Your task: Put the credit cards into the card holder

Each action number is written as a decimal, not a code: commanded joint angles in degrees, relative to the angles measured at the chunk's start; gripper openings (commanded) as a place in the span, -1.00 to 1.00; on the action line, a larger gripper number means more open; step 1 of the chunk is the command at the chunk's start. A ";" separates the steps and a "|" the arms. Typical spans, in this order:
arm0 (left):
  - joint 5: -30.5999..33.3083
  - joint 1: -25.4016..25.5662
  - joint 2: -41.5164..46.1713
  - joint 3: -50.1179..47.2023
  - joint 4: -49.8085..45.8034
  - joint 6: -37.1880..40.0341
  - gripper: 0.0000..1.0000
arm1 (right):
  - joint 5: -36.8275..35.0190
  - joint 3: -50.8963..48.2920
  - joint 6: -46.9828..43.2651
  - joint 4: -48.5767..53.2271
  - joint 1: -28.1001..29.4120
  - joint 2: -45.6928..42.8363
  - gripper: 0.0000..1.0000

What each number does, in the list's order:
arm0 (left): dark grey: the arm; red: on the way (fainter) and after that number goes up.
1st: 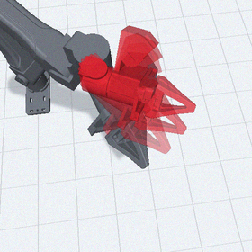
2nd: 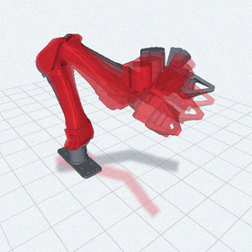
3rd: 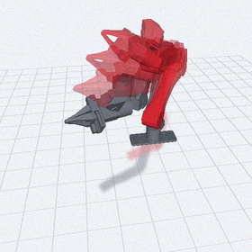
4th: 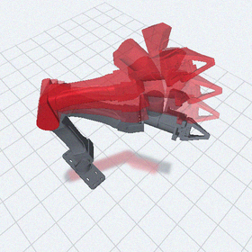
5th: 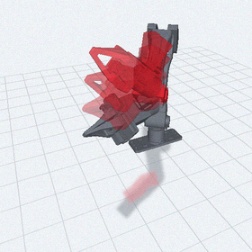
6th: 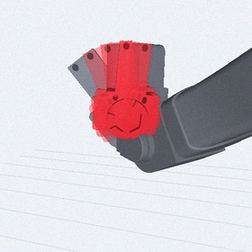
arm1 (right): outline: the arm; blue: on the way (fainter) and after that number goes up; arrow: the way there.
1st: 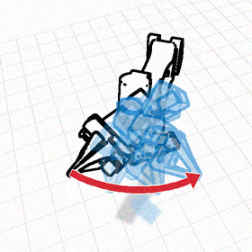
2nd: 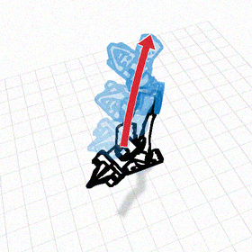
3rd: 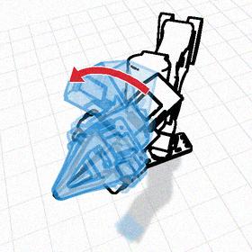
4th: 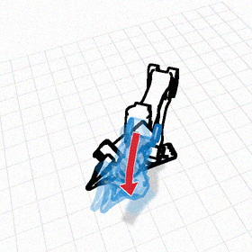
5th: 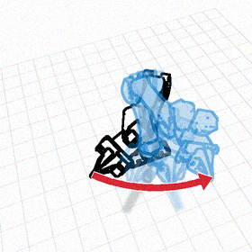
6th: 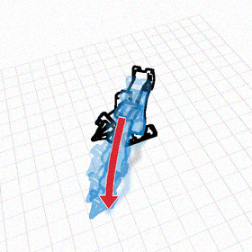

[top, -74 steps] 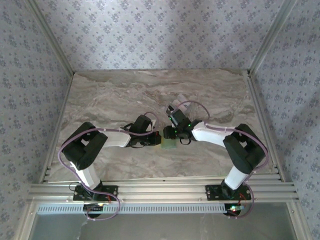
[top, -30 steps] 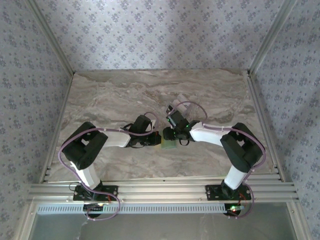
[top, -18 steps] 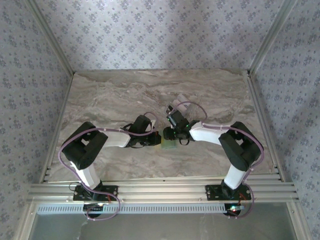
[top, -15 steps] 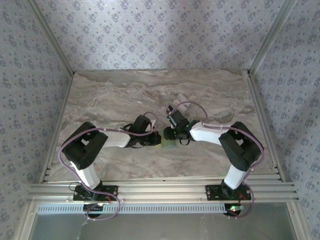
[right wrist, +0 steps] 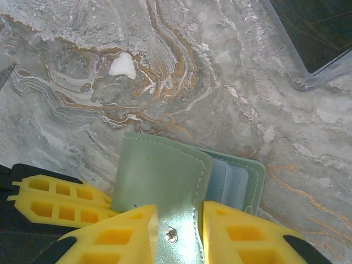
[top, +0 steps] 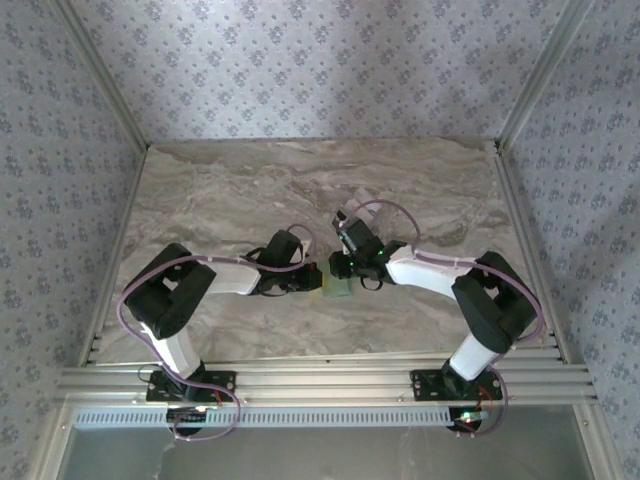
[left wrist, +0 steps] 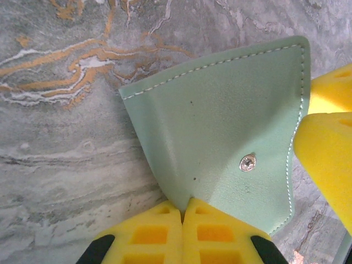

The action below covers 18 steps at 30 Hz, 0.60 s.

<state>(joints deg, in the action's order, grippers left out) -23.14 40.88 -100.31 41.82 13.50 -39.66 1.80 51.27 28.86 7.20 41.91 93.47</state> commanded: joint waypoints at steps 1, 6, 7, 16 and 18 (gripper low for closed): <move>2.31 0.94 -4.73 -2.91 -8.49 0.47 -1.00 | 7.61 0.87 -0.15 -1.51 1.46 2.20 -0.42; 2.00 0.92 -4.79 -2.80 -8.15 0.37 -1.00 | 8.35 0.81 -0.03 -0.66 1.63 3.51 -0.37; 1.89 0.85 -4.73 -2.80 -8.05 0.29 -1.00 | 7.91 0.89 -0.06 -0.09 1.68 3.67 -0.37; 1.16 0.81 -4.72 -3.15 -7.17 -0.06 -1.00 | 7.23 0.96 -0.90 1.32 1.58 3.59 -0.66; 0.95 0.83 -4.46 -3.15 -7.17 -0.06 -1.00 | 7.75 1.12 -1.24 1.10 1.51 2.80 -0.83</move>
<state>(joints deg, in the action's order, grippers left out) -23.33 40.82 -100.31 41.56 14.04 -40.10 0.75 51.35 28.23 7.29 41.34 95.46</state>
